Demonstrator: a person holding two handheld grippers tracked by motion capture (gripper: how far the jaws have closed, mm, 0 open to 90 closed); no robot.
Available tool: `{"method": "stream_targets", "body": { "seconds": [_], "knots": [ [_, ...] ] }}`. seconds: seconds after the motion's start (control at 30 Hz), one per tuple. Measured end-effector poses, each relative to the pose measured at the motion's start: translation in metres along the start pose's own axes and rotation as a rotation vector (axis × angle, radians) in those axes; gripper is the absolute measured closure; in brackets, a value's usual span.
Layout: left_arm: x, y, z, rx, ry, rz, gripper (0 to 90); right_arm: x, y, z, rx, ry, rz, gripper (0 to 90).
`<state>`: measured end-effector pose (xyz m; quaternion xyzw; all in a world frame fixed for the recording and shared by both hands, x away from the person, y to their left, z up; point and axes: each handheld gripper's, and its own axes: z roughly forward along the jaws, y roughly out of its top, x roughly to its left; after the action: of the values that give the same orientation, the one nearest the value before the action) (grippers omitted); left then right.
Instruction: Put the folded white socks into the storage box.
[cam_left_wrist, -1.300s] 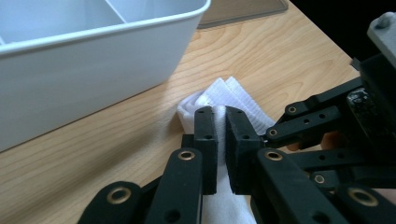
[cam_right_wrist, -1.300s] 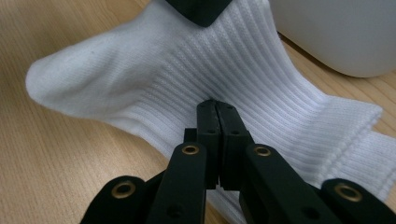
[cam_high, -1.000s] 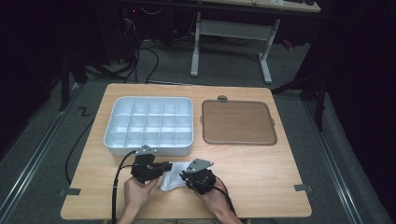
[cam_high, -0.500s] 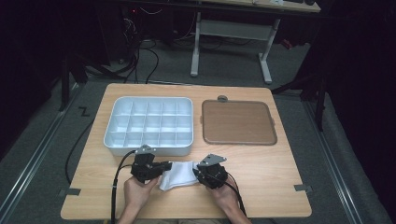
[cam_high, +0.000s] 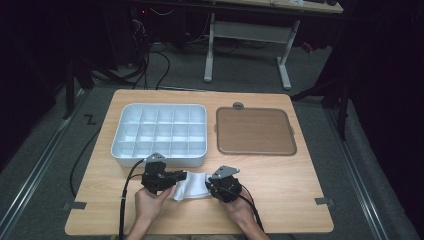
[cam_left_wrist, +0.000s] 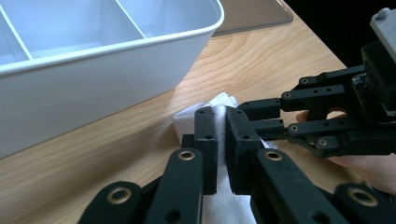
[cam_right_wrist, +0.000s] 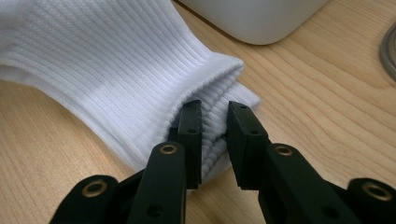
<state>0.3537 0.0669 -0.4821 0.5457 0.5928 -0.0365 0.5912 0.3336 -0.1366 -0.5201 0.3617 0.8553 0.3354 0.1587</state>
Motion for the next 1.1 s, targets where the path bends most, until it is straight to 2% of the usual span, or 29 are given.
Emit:
{"method": "stream_targets", "body": {
  "seconds": [0.4,0.73,1.1],
  "knots": [
    [0.0,0.0,0.003,0.003,-0.007,-0.005,84.8,0.003,0.002,0.003,-0.007,0.02,-0.001,76.9],
    [-0.008,-0.001,0.009,0.022,0.0,0.062,84.8,0.005,0.003,0.005,-0.01,0.035,-0.009,77.0],
    [-0.007,-0.002,0.011,0.026,-0.006,0.065,84.8,0.009,0.005,0.007,-0.018,0.052,-0.018,77.0]
  ]
}}
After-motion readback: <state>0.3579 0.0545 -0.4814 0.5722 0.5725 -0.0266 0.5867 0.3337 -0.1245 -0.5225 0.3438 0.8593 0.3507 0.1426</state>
